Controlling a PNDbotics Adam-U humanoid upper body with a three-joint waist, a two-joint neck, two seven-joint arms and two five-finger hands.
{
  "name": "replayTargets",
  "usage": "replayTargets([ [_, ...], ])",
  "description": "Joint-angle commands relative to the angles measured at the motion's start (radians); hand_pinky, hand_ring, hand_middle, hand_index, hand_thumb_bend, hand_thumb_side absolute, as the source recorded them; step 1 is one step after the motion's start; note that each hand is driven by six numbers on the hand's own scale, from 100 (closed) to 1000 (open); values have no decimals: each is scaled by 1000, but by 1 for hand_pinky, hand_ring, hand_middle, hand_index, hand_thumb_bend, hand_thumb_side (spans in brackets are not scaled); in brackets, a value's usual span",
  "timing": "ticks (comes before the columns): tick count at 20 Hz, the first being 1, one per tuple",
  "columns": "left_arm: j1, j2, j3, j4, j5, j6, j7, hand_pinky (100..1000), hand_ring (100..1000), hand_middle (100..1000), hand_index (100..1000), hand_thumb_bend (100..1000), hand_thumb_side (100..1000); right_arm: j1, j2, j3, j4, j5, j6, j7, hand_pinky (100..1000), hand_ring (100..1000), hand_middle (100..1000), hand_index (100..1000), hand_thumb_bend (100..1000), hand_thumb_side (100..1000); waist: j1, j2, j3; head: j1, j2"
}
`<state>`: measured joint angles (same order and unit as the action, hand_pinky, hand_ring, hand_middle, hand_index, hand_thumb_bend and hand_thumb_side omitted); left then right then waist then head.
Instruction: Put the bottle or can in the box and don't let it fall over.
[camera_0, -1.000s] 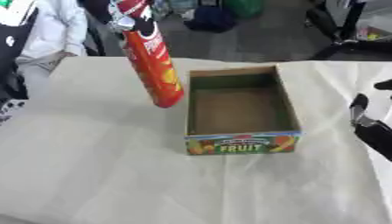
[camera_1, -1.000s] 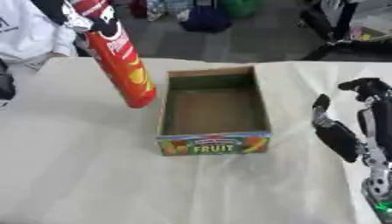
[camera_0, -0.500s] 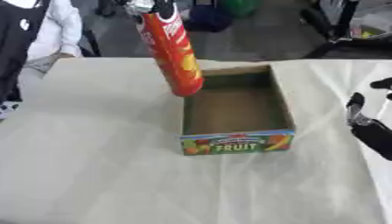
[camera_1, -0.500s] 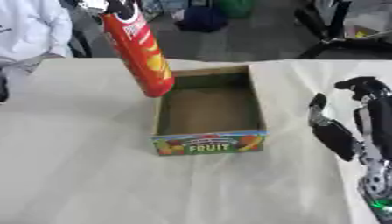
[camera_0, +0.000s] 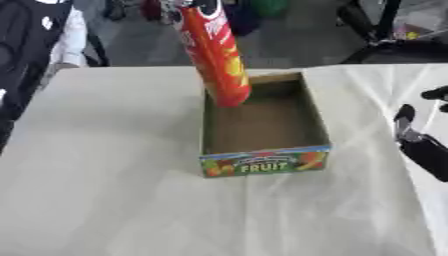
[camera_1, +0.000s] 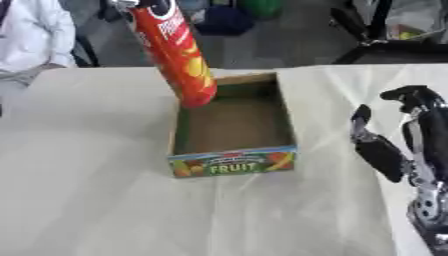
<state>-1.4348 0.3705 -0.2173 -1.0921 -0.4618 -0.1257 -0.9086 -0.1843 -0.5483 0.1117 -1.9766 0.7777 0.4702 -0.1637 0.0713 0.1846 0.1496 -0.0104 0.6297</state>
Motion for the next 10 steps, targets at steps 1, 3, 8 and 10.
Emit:
replayTargets([
  [1, -13, 0, 9, 7, -20, 3, 2, 158, 568, 511, 460, 100, 100, -15, -7, -3, -23, -5, -3, -6, 639, 705, 773, 756, 100, 673, -5, -7, -6, 6, -17],
  [3, -2, -8, 5, 17, -30, 1, 2, 161, 569, 511, 459, 100, 100, -18, -5, -2, -23, -6, -3, -9, 638, 705, 773, 756, 100, 673, -7, -1, -13, 7, -22],
  [8, 20, -25, 1, 33, -51, -2, 2, 161, 570, 513, 460, 100, 100, -25, 0, 1, -23, -9, -3, -14, 638, 705, 773, 756, 100, 676, -11, 10, -23, 7, -32],
  [10, 28, -29, 0, 35, -58, -1, 2, 165, 577, 521, 466, 100, 100, -27, 3, 2, -23, -10, -3, -15, 637, 705, 774, 756, 100, 678, -12, 14, -26, 7, -34],
])
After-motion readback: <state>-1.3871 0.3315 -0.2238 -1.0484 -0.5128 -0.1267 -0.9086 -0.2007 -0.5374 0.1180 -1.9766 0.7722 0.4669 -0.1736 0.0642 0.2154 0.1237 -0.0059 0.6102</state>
